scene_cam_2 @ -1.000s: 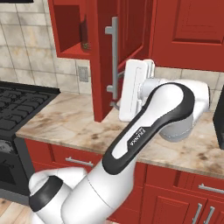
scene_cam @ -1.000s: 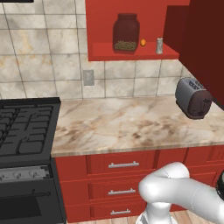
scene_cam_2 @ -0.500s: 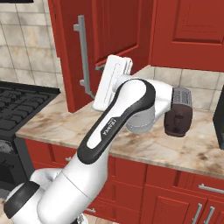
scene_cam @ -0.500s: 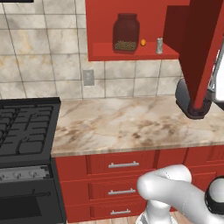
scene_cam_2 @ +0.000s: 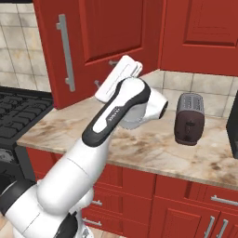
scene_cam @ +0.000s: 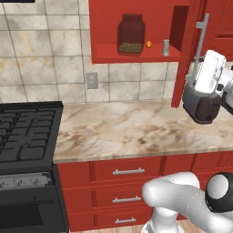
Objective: Pick the candle and jar from the dining table and place them in the open cabinet. Close the cabinet after placing the objects.
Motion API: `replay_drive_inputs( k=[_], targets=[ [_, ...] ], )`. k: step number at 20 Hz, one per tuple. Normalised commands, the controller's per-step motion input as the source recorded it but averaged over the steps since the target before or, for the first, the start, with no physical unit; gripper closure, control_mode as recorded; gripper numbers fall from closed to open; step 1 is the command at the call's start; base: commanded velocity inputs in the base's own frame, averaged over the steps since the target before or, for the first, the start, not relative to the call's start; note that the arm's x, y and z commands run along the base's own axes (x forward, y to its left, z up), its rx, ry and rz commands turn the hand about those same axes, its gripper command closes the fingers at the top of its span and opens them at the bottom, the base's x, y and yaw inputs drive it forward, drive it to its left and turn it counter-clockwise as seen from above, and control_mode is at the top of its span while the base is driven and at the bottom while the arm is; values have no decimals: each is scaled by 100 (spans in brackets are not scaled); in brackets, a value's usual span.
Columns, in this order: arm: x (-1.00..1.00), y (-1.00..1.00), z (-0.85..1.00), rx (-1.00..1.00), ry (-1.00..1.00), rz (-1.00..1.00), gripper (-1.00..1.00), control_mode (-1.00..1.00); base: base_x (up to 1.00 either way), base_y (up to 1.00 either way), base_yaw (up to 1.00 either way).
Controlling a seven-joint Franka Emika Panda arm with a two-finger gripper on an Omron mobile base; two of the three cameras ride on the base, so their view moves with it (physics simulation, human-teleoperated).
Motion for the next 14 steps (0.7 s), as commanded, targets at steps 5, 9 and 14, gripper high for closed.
replay_drive_inputs(
  k=[5, 9, 14],
  targets=[
    [92, 19, 30, 13, 14, -15, -100, -100, 0, 0, 0],
    [69, 25, 38, 4, 15, -23, -100, -100, 0, 0, 0],
    [41, 9, 50, 0, 24, -30, -100, -100, 0, 0, 0]
  ],
)
